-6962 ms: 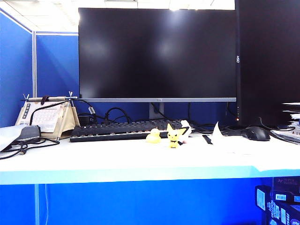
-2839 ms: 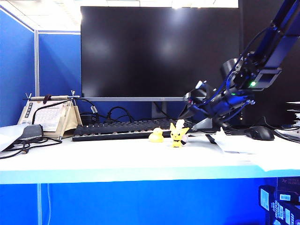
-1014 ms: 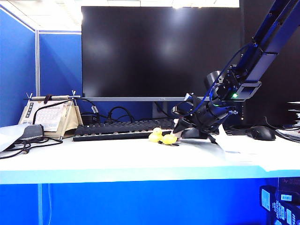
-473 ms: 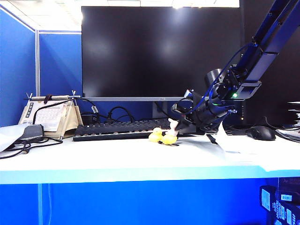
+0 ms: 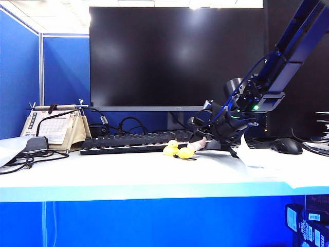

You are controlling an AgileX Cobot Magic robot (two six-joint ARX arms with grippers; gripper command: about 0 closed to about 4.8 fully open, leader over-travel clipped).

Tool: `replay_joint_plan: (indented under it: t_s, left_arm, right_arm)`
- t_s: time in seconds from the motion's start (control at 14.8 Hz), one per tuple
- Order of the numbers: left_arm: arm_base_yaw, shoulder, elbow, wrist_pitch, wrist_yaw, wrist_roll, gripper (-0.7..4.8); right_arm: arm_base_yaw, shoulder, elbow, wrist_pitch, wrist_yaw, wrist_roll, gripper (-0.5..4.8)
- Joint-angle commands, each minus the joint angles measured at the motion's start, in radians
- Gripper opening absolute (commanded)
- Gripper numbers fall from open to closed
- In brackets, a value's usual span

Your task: Pick up the doll with a different color than the other dolls and place it near you.

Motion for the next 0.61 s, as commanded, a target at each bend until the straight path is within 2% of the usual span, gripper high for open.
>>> replay_joint_plan:
  t_s: [0.07, 0.47, 0.54, 0.61]
  left_arm:
    - [0.0, 0.001, 0.002, 0.013, 0.001, -0.001, 3.5]
    - [0.0, 0.001, 0.002, 0.013, 0.001, -0.001, 3.5]
    - [0.0, 0.001, 0.002, 0.013, 0.001, -0.001, 3.5]
    - [0.0, 0.001, 0.002, 0.013, 0.001, -0.001, 3.5]
  right_arm:
    - [0.002, 0.011, 0.062, -0.008, -0.004, 0.01, 2.84]
    - [0.009, 0.059, 0.073, 0.003, -0.016, 0.079, 2.79]
    - [0.009, 0.059, 0.073, 0.016, -0.018, 0.08, 2.59]
    - [0.009, 0.059, 0.081, 0.028, -0.019, 0.082, 2.05]
